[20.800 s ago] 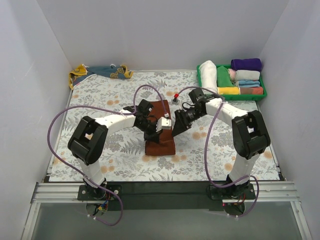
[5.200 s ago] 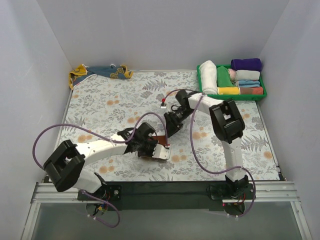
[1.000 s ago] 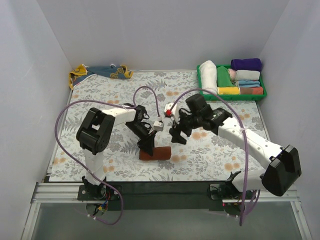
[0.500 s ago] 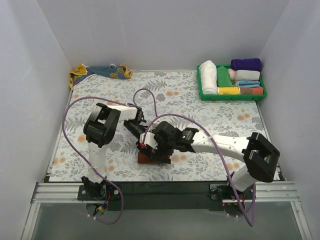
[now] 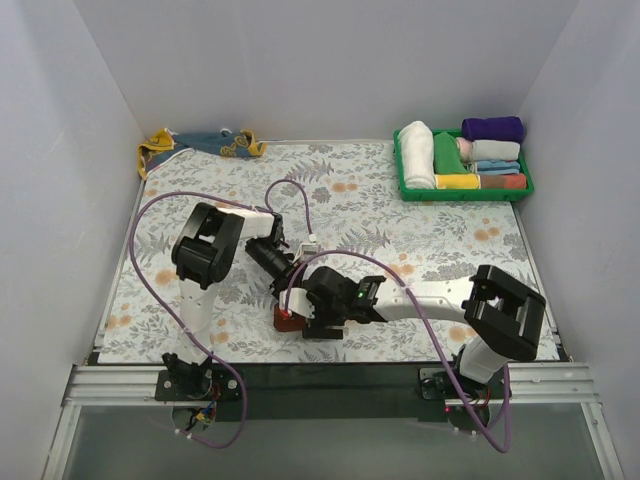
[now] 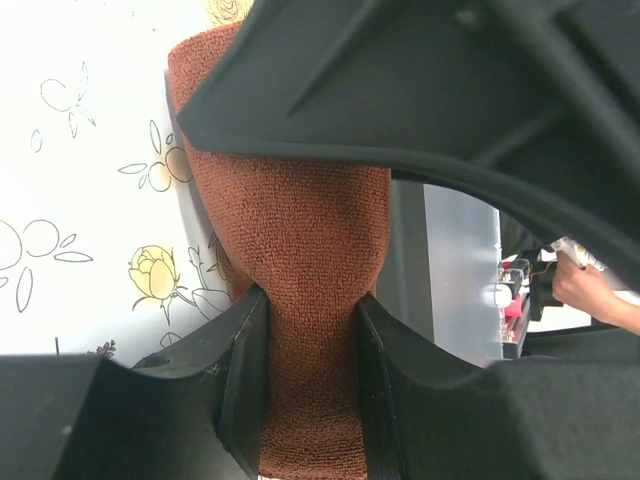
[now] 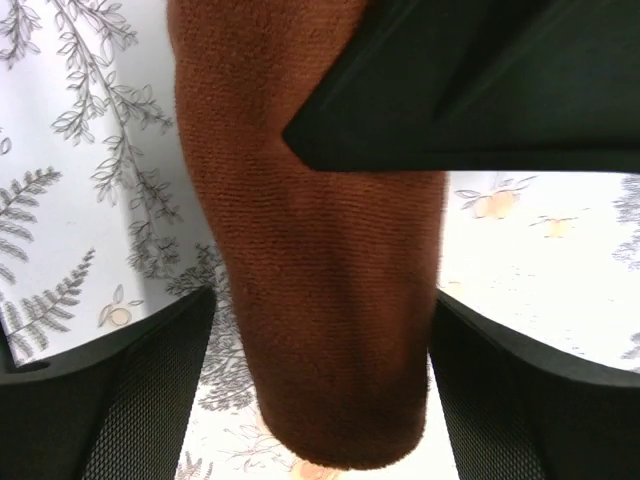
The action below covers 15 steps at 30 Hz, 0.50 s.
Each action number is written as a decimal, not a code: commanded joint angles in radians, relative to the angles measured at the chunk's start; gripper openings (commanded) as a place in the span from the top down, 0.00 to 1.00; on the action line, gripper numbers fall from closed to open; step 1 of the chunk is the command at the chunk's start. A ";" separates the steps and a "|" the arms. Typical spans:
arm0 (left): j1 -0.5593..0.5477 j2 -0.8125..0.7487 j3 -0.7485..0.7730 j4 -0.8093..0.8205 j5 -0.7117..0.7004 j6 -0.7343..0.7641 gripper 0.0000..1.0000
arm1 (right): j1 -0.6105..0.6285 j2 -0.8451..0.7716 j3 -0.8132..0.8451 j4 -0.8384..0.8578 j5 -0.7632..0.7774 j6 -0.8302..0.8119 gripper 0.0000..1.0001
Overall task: Roll the towels
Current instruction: Roll the towel, then place the rolled towel into the container
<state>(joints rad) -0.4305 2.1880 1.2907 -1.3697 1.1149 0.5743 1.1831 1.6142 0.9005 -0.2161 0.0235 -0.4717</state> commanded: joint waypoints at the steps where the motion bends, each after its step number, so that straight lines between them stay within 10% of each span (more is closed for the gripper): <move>1: 0.015 0.035 0.018 0.058 -0.121 0.070 0.86 | 0.018 -0.027 -0.040 0.096 0.045 -0.036 0.26; 8: 0.018 0.046 0.035 0.047 -0.119 0.079 0.85 | 0.019 -0.063 -0.114 0.190 0.047 -0.045 0.46; 12: 0.025 0.035 0.047 0.049 -0.106 0.070 0.67 | 0.019 -0.040 -0.129 0.192 0.018 -0.039 0.97; 15: 0.059 -0.006 0.055 0.070 -0.102 0.033 0.55 | 0.016 -0.046 -0.138 0.166 -0.013 -0.030 0.99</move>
<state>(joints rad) -0.4110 2.2173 1.3262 -1.4094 1.1023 0.5938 1.1973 1.5703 0.7914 -0.0452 0.0700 -0.5175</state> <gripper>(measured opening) 0.433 0.249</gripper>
